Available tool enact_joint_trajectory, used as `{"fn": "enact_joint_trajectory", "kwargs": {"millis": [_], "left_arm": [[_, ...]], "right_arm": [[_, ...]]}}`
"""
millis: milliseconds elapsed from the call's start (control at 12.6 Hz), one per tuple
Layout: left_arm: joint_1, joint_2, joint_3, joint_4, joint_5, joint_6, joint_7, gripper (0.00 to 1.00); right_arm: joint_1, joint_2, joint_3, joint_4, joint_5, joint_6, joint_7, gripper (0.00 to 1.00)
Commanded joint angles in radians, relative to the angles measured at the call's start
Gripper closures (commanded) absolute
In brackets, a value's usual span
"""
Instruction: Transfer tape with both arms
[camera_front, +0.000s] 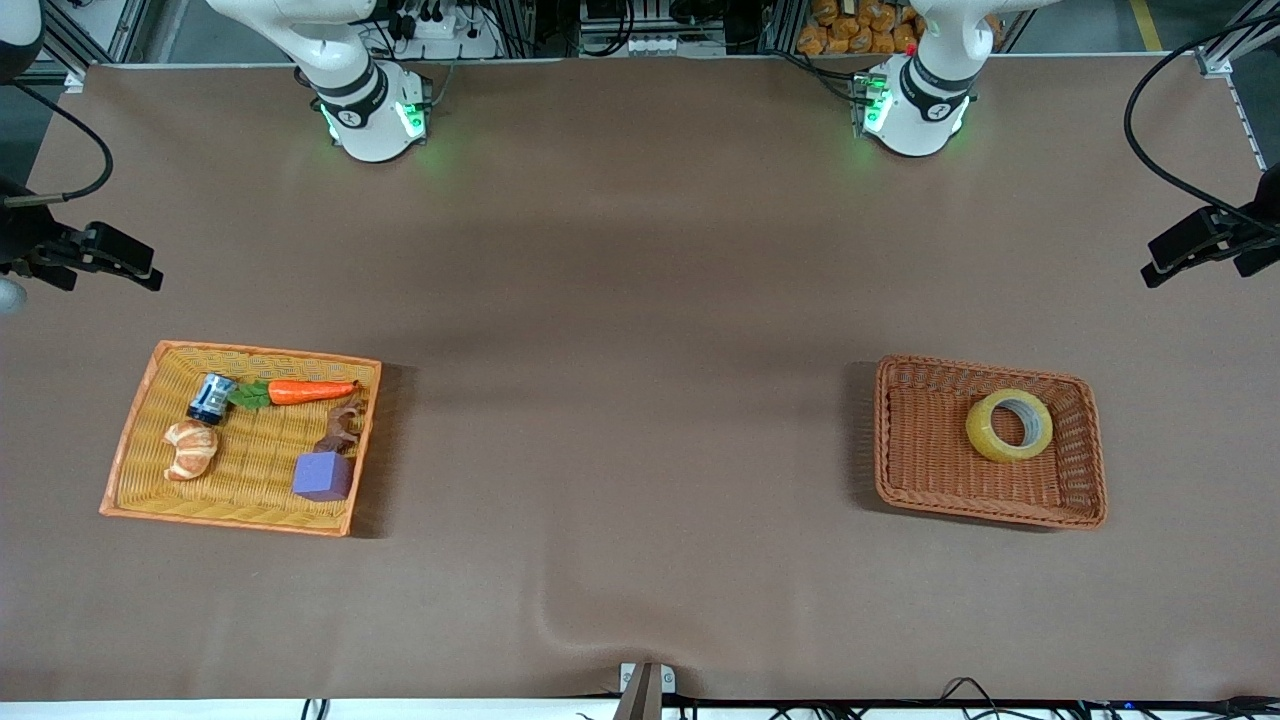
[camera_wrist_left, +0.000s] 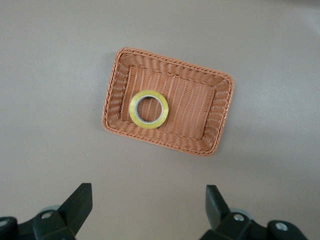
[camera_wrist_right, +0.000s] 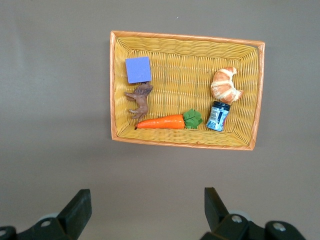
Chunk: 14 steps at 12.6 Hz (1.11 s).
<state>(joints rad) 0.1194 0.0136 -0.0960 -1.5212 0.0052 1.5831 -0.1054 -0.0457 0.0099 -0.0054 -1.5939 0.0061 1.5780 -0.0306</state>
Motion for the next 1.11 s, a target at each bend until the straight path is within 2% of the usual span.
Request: {"fn": "enact_joint_trajectory", "kwargs": {"millis": [0, 1030], "left_arm": [[0.015, 0.006, 0.002, -0.017, -0.013, -0.011, 0.013, 0.00], [0.003, 0.014, -0.028, 0.010, -0.004, -0.025, 0.046, 0.00]], "right_arm": [[0.024, 0.005, -0.004, 0.009, 0.006, 0.008, 0.006, 0.00], [0.023, 0.002, -0.008, 0.051, 0.005, 0.000, -0.011, 0.00]]}}
